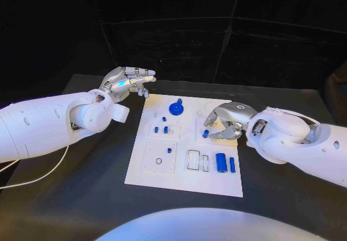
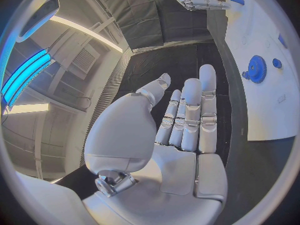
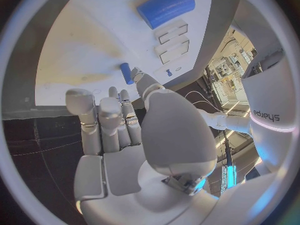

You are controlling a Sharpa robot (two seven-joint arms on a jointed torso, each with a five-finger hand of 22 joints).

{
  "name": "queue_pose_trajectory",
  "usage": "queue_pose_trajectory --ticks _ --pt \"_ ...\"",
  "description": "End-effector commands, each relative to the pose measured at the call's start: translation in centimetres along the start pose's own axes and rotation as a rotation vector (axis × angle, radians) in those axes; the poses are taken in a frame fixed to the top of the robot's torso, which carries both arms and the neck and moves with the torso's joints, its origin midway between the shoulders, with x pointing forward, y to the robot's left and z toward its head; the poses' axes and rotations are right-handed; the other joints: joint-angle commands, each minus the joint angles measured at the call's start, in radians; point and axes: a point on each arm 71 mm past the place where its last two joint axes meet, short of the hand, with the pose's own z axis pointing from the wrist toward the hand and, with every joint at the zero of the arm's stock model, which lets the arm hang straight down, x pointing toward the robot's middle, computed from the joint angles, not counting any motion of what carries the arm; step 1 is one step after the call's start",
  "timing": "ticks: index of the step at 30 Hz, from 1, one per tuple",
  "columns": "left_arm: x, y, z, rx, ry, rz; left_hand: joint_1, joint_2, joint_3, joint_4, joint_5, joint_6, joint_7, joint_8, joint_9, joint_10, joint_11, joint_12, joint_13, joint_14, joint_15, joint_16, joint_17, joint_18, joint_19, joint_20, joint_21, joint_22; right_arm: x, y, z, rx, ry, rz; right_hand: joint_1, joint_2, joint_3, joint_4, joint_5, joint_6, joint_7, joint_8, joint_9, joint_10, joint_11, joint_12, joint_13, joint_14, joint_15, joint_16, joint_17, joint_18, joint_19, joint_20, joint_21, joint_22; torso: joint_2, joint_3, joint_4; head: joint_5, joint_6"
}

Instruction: Assemble the parts on the task board

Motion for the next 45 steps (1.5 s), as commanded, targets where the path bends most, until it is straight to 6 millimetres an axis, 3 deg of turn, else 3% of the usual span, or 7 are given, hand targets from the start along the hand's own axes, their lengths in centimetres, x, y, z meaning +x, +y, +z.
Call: queue_pose_trajectory --ticks 1,9,15,25,35,45 --pt "0.1 -0.1 0.1 0.004 0.012 -0.01 0.003 0.009 -0.006 0.001 0.002 0.0 0.003 0.003 -0.002 -0.006 -0.003 0.004 -0.001 -0.009 -0.001 0.001 -0.001 0.013 -0.004 0.002 -0.004 -0.001 0.4 0.1 0.3 0.009 0.064 -0.043 0.018 0.006 -0.005 0.0 0.005 0.006 -0.003 0.001 0.001 0.007 -0.004 0.008 0.001 0.001 -0.003 -0.003 -0.002 0.011 -0.001 -0.003 -0.004 0.001 0.001 0.0006 -0.0008 0.003 -0.003" --pt "0.2 -0.1 0.1 0.004 0.013 -0.01 0.003 0.009 -0.006 0.001 0.002 0.0 0.003 0.003 -0.002 -0.006 -0.003 0.004 -0.001 -0.009 -0.001 0.001 -0.001 0.013 -0.004 0.002 -0.004 -0.001 0.7 0.7 1.2 -0.01 0.077 -0.047 0.035 0.035 0.031 0.004 -0.007 0.021 0.008 0.0 0.001 0.067 -0.017 0.027 -0.003 0.003 -0.014 -0.006 -0.008 0.006 0.019 -0.01 0.013 0.031 0.001 0.0003 0.0008 0.001 -0.005" --pt "0.2 -0.1 0.1 0.004 0.014 -0.01 0.003 0.009 -0.006 0.001 0.002 0.0 0.003 0.003 -0.002 -0.006 -0.003 0.004 -0.001 -0.009 -0.001 0.001 -0.001 0.013 -0.004 0.002 -0.004 -0.001 0.7 0.9 1.5 -0.022 0.074 -0.045 0.036 0.041 0.072 0.011 -0.014 0.033 0.015 0.001 0.001 0.117 -0.027 0.018 -0.004 0.01 -0.023 0.009 0.01 0.001 0.034 -0.018 0.031 0.062 0.001 0.0004 -0.0002 0.001 -0.006" --pt "0.2 -0.1 0.1 0.002 0.015 -0.011 0.003 0.009 -0.006 0.001 0.002 0.0 0.003 0.003 -0.002 -0.006 -0.003 0.004 -0.001 -0.009 -0.001 0.001 -0.001 0.013 -0.004 0.002 -0.004 -0.001 0.7 1.2 1.6 -0.035 0.076 -0.041 0.036 0.035 0.138 0.013 -0.018 0.067 0.012 0.007 0.003 0.194 -0.036 -0.007 -0.002 0.021 -0.03 0.041 0.045 -0.008 0.054 -0.026 0.06 0.112 0.0 0.0 -0.0007 0.002 -0.009" --pt "0.2 -0.1 0.1 -0.001 0.016 -0.011 0.003 0.009 -0.006 0.001 0.002 0.0 0.003 0.003 -0.002 -0.006 -0.003 0.004 -0.001 -0.009 -0.001 0.001 -0.001 0.013 -0.004 0.002 -0.004 -0.001 0.4 1.1 1.6 -0.023 0.03 -0.051 0.062 0.064 0.214 -0.01 -0.075 0.161 0.007 0.041 0.017 0.273 -0.048 -0.014 0.009 0.028 -0.039 0.074 0.082 -0.016 0.074 -0.035 0.094 0.169 0.0 0.0004 -0.0001 0.0 -0.012" --pt "0.1 -0.1 0.1 -0.002 0.014 -0.01 0.003 0.009 -0.006 0.001 0.002 0.0 0.003 0.003 -0.002 -0.006 -0.003 0.004 -0.001 -0.009 -0.001 0.001 -0.001 0.013 -0.004 0.002 -0.004 -0.001 -0.4 1.6 1.0 -0.049 -0.058 -0.018 0.055 0.07 0.234 -0.012 -0.093 0.175 0.005 0.044 0.018 0.287 -0.051 -0.022 0.011 0.028 -0.041 0.081 0.087 -0.018 0.078 -0.039 0.103 0.183 -0.001 0.0002 -0.0011 -0.001 -0.013"
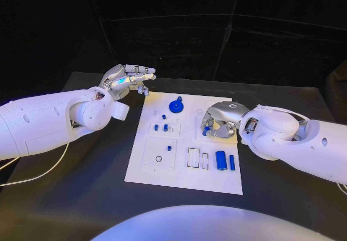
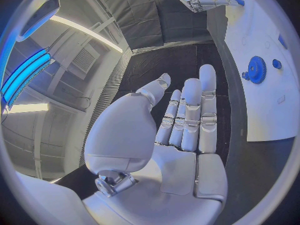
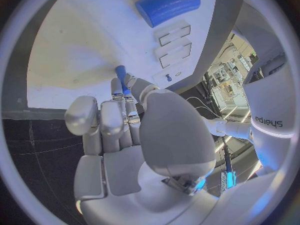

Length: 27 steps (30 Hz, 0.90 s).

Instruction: Assemble the parts on the task board

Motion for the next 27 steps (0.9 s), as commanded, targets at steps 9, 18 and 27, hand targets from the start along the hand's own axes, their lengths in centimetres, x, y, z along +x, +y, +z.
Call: queue_pose_trajectory --ticks 9,18,27 --pt "0.0 -0.1 0.1 0.001 0.01 -0.008 0.003 0.009 -0.006 0.001 0.002 0.0 0.003 0.003 -0.002 -0.006 -0.003 0.004 -0.002 -0.009 -0.001 0.001 -0.001 0.013 -0.004 0.002 -0.004 -0.001 -1.7 1.5 -1.9 -0.05 -0.097 0.103 -0.009 0.006 0.013 -0.002 0.0 0.004 0.0 -0.002 0.005 0.003 -0.001 -0.014 -0.001 0.021 -0.006 0.0 -0.01 -0.017 0.004 -0.002 0.008 0.002 -0.002 -0.0011 0.0002 0.0 0.0" --pt "0.3 0.0 0.3 0.001 0.016 -0.01 0.006 0.011 -0.009 0.0 0.002 0.0 0.003 0.004 -0.001 -0.007 -0.003 0.007 -0.002 -0.01 -0.001 0.001 -0.004 0.013 -0.004 0.003 -0.006 -0.003 -2.6 5.2 -0.9 -0.168 -0.123 0.135 -0.012 0.002 0.021 -0.005 0.007 0.001 0.002 -0.007 0.003 0.002 0.001 -0.022 -0.001 0.02 -0.005 0.001 -0.009 -0.018 0.003 -0.001 0.009 0.003 0.0 -0.0005 0.0003 0.008 0.003" --pt "0.7 0.0 0.6 0.001 0.026 -0.012 0.006 0.011 -0.009 0.0 0.002 0.0 0.003 0.004 -0.001 -0.007 -0.003 0.007 -0.002 -0.01 -0.001 0.001 -0.004 0.013 -0.004 0.003 -0.006 -0.003 -1.5 10.0 2.4 -0.313 -0.089 0.153 -0.016 0.001 0.031 -0.008 0.016 -0.005 0.006 -0.013 0.001 -0.001 0.004 -0.033 -0.002 0.018 -0.003 0.0 -0.015 -0.018 0.002 0.0 0.01 0.003 0.001 -0.0019 0.0018 0.026 -0.004"
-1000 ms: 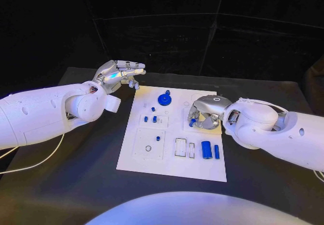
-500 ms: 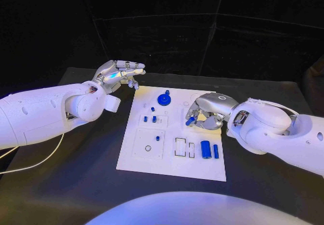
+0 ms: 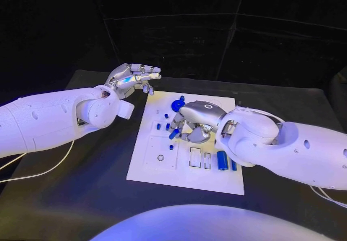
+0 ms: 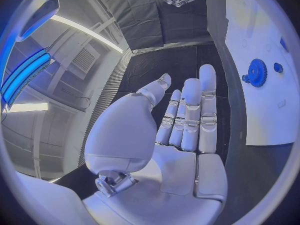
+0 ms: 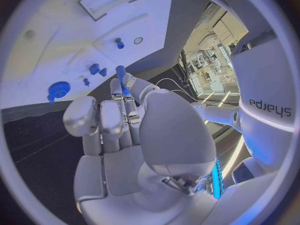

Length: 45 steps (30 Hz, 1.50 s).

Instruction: Assemble the parts on the task board

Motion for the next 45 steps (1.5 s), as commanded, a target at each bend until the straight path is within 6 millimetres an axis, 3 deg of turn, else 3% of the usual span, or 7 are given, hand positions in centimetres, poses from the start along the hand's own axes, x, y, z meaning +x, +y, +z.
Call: queue_pose_trajectory --ticks 1,7,16,34,45 --pt "0.2 -0.1 0.1 0.004 0.013 -0.01 0.0 0.006 -0.009 0.0 0.002 0.0 0.003 0.004 -0.001 -0.007 -0.003 0.003 -0.001 -0.007 0.002 0.001 -0.001 0.013 -0.004 0.003 -0.006 -0.001 0.8 1.0 0.8 -0.066 0.019 0.018 -0.012 -0.002 0.007 -0.001 0.008 -0.005 0.006 -0.007 0.001 0.0 0.004 -0.006 -0.001 0.018 -0.003 0.0 -0.002 -0.017 0.001 0.0 0.006 0.0 0.0 -0.0003 -0.0002 0.012 -0.002" --pt "0.3 -0.1 0.2 0.004 0.016 -0.011 0.0 0.006 -0.009 0.0 0.002 0.0 0.003 0.004 -0.001 -0.007 -0.003 0.003 -0.001 -0.007 0.002 0.001 -0.001 0.013 -0.004 0.003 -0.006 -0.001 2.7 2.2 2.0 -0.104 0.08 0.031 -0.013 -0.002 0.01 -0.001 0.012 -0.006 0.007 -0.008 0.0 -0.001 0.005 -0.009 -0.002 0.018 -0.002 -0.001 -0.004 -0.017 0.0 0.001 0.005 -0.002 0.001 -0.0003 -0.0009 0.021 -0.008" --pt "0.4 -0.1 0.2 0.004 0.02 -0.012 0.0 0.006 -0.009 0.0 0.002 0.0 0.003 0.004 -0.001 -0.007 -0.003 0.003 -0.001 -0.007 0.002 0.001 -0.001 0.013 -0.004 0.003 -0.006 -0.001 4.8 2.3 3.0 -0.098 0.158 0.018 -0.014 -0.002 0.011 -0.002 0.013 -0.007 0.008 -0.01 0.0 -0.001 0.006 -0.011 -0.002 0.017 -0.001 -0.002 -0.005 -0.017 -0.001 0.001 0.005 -0.004 0.001 0.0016 0.0001 0.03 -0.014" --pt "0.5 -0.1 0.2 0.003 0.02 -0.012 0.0 0.006 -0.009 0.0 0.002 0.0 0.003 0.004 -0.001 -0.007 -0.003 0.003 -0.001 -0.007 0.002 0.001 -0.001 0.013 -0.004 0.003 -0.006 -0.001 5.8 2.3 3.3 -0.093 0.221 -0.006 -0.016 -0.002 0.011 -0.002 0.014 -0.008 0.008 -0.01 0.0 -0.001 0.006 -0.012 -0.002 0.017 -0.001 -0.002 -0.006 -0.017 -0.001 0.002 0.005 -0.004 0.001 0.001 -0.0003 0.034 -0.027" --pt "0.4 -0.1 0.2 0.002 0.018 -0.011 0.0 0.006 -0.009 0.0 0.002 0.0 0.003 0.004 -0.001 -0.007 -0.003 0.003 -0.001 -0.007 0.002 0.001 -0.001 0.013 -0.004 0.003 -0.006 -0.001 5.7 2.1 3.3 -0.072 0.204 -0.055 -0.017 -0.002 0.012 -0.002 0.015 -0.008 0.008 -0.011 0.0 -0.001 0.006 -0.013 -0.001 0.017 -0.001 -0.001 -0.005 -0.017 -0.001 0.002 0.005 -0.003 0.0 0.0006 -0.0002 0.033 -0.027"
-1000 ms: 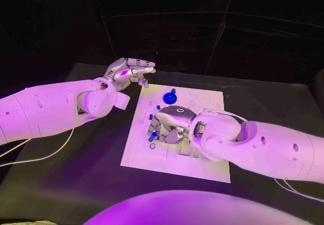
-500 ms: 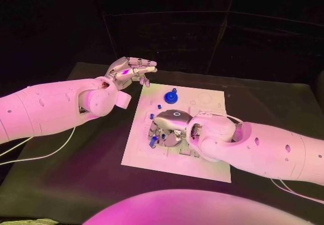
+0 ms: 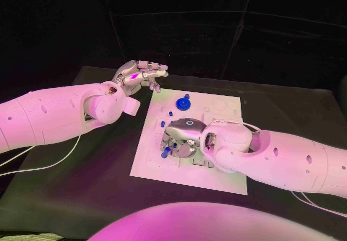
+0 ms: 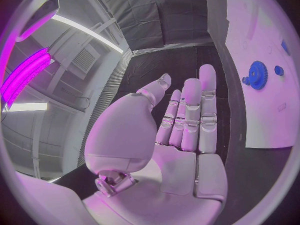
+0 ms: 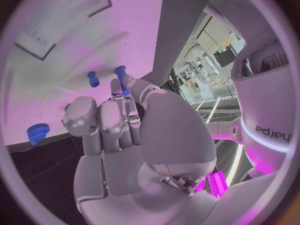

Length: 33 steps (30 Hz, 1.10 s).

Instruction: Assemble the parts on the task board

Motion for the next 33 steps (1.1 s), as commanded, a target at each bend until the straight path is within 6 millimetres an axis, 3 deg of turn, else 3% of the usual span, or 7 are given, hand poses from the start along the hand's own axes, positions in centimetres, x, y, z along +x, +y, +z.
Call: queue_pose_trajectory --ticks 1,9,17,24,29,33 --pt "0.1 -0.13 0.04 0.004 0.009 -0.008 0.0 0.006 -0.009 0.0 0.002 0.0 0.003 0.004 -0.001 -0.007 -0.003 0.003 -0.001 -0.007 0.002 0.001 -0.001 0.013 -0.004 0.003 -0.006 -0.001 -0.01 0.08 0.08 0.011 0.003 -0.043 -0.011 0.003 0.005 0.0 0.007 -0.002 0.007 0.007 0.001 -0.001 0.006 -0.006 -0.001 0.017 -0.001 -0.001 0.0 -0.017 -0.001 0.002 0.005 0.0 0.0 -0.0002 0.0 -0.001 0.0" --pt "0.09 -0.13 0.04 0.004 0.01 -0.008 0.0 0.006 -0.009 0.0 0.002 0.0 0.003 0.004 -0.001 -0.007 -0.003 0.003 -0.001 -0.007 0.002 0.001 -0.001 0.013 -0.004 0.003 -0.006 -0.001 0.15 0.48 0.47 0.007 0.008 -0.064 -0.016 0.0 0.003 0.0 0.007 -0.002 0.007 0.006 0.001 0.0 0.007 -0.008 -0.001 0.016 0.0 -0.002 -0.002 -0.016 -0.002 0.003 0.005 -0.001 0.0 -0.0005 0.0 -0.001 0.0" --pt "0.1 -0.12 0.04 0.003 0.01 -0.009 0.0 0.006 -0.009 0.0 0.002 0.0 0.003 0.004 -0.001 -0.007 -0.003 0.003 -0.001 -0.007 0.002 0.001 -0.001 0.013 -0.004 0.003 -0.006 -0.001 0.9 0.84 0.67 -0.004 0.035 -0.071 -0.044 -0.019 -0.008 0.003 0.026 -0.022 0.015 -0.009 -0.004 -0.017 0.015 -0.03 -0.004 0.014 0.006 -0.005 -0.009 -0.015 -0.008 0.008 0.001 -0.009 0.0 -0.0008 -0.0001 -0.002 0.0" --pt "0.06 -0.12 0.04 0.003 0.009 -0.008 0.0 0.006 -0.009 0.0 0.002 0.0 0.003 0.004 -0.001 -0.007 -0.003 0.003 -0.001 -0.007 0.002 0.001 -0.001 0.013 -0.004 0.003 -0.006 -0.001 0.74 0.86 0.67 -0.017 0.0 -0.054 -0.098 -0.069 -0.053 0.019 0.053 -0.094 0.025 -0.023 -0.014 -0.093 0.036 -0.069 -0.012 0.013 0.024 0.006 0.003 -0.013 -0.017 0.023 -0.006 -0.024 -0.001 -0.0002 -0.0003 -0.003 0.0" --pt "0.08 -0.11 0.05 0.001 0.011 -0.009 0.0 0.006 -0.009 0.0 0.002 0.0 0.003 0.004 -0.001 -0.007 -0.003 0.003 -0.001 -0.007 0.002 0.001 -0.001 0.013 -0.004 0.003 -0.006 -0.001 0.4 0.9 0.63 -0.027 -0.052 -0.041 -0.11 -0.078 -0.077 0.024 0.058 -0.117 0.025 -0.021 -0.013 -0.124 0.04 -0.07 -0.01 0.009 0.027 0.002 -0.005 -0.009 -0.026 0.028 -0.015 -0.042 -0.001 -0.0005 0.0003 -0.004 0.0" --pt "0.08 -0.11 0.05 0.001 0.011 -0.009 0.0 0.006 -0.009 0.0 0.002 0.0 0.003 0.004 -0.001 -0.007 -0.003 0.003 -0.001 -0.007 0.002 0.001 -0.001 0.013 -0.004 0.003 -0.006 -0.001 -0.06 0.79 0.35 -0.033 -0.118 -0.029 -0.113 -0.078 -0.13 0.027 0.063 -0.166 0.029 -0.019 -0.012 -0.196 0.047 -0.066 -0.009 -0.014 0.032 -0.033 -0.056 0.007 -0.068 0.036 -0.069 -0.141 -0.001 0.0001 -0.0005 -0.004 0.001"
